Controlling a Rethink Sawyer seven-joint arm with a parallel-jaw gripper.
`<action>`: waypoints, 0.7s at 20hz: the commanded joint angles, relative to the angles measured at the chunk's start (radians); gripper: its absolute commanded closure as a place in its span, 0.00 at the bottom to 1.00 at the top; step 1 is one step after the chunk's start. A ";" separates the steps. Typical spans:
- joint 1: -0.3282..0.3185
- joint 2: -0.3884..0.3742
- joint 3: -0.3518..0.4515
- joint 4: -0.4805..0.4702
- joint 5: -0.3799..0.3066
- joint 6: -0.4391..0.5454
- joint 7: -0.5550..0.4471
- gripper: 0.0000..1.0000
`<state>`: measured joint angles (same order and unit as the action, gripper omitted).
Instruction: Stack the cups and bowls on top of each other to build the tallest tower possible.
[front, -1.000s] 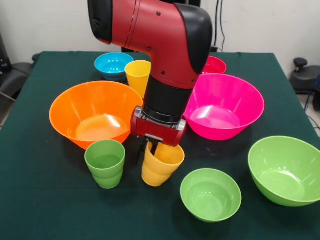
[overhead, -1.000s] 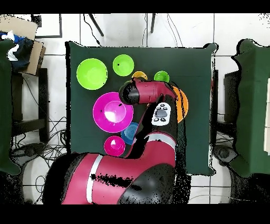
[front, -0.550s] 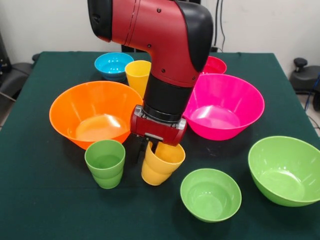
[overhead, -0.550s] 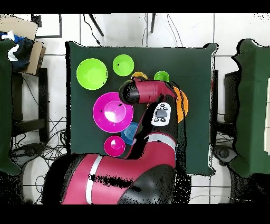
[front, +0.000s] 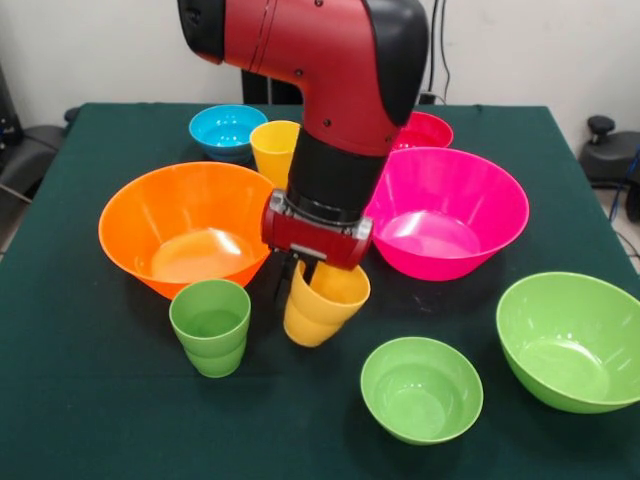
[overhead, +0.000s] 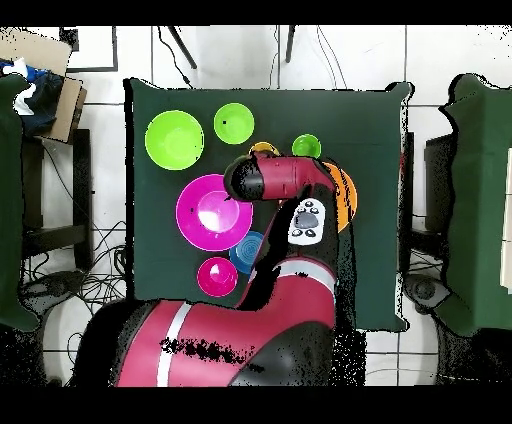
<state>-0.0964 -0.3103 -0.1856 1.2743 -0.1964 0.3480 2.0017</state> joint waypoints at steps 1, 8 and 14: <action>0.036 -0.170 0.087 0.138 0.024 0.257 -0.015 1.00; 0.037 -0.277 0.100 0.179 0.031 0.395 -0.036 1.00; 0.032 -0.301 0.113 0.205 0.024 0.405 -0.024 1.00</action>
<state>-0.0705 -0.5659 -0.1862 1.3994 -0.1900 0.6640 2.0017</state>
